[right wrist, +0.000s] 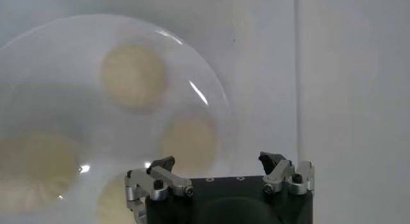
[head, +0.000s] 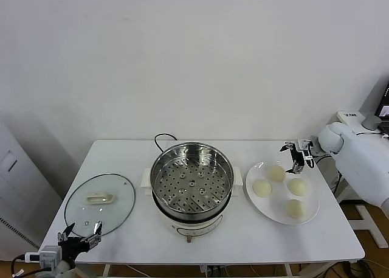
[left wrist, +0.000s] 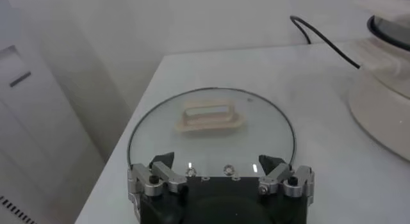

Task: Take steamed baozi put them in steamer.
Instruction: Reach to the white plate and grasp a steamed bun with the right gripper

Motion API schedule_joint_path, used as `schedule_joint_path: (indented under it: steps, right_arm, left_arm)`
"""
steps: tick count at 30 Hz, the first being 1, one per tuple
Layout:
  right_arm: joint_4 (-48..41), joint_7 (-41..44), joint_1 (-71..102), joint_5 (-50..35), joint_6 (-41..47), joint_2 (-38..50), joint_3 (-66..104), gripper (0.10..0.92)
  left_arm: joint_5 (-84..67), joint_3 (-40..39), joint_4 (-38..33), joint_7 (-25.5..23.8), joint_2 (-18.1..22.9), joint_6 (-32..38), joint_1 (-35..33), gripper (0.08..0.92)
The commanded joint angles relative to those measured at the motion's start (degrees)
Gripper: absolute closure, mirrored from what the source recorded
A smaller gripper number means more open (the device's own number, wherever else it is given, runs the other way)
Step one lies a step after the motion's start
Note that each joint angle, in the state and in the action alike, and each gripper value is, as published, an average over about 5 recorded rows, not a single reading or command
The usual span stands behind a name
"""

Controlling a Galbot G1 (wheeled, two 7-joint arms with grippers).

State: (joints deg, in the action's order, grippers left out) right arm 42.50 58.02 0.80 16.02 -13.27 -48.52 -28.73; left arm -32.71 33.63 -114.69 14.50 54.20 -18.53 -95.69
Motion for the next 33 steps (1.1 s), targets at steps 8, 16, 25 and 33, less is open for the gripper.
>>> schedule_joint_path:
  steps: [8,16,25,33]
  right_arm:
    - [-10.2,-1.1,1.8,5.5,-4.8,-6.1,3.7,0.203]
    - [-12.8,-3.0,2.6,9.8,-4.2,-8.3,7.6,0.217]
    - [-14.0,-2.8,3.0,9.9,-3.6,-10.0,9.8,0.397]
    - [-12.4,-1.6,3.0,7.5,-2.8,-9.4,8.8,0.546]
  left_arm:
    - [0.0,-0.2,0.2,0.0,-0.3,-0.1,0.2,0.177]
    - [0.0,-0.3,0.1,0.0,-0.2,-0.1,0.0,0.177]
    - [0.0,-0.3,-0.1,0.1,-0.2,-0.1,-0.3,0.177]
    - [0.1,-0.3,-0.5,0.2,0.1,-0.1,-0.6,0.177]
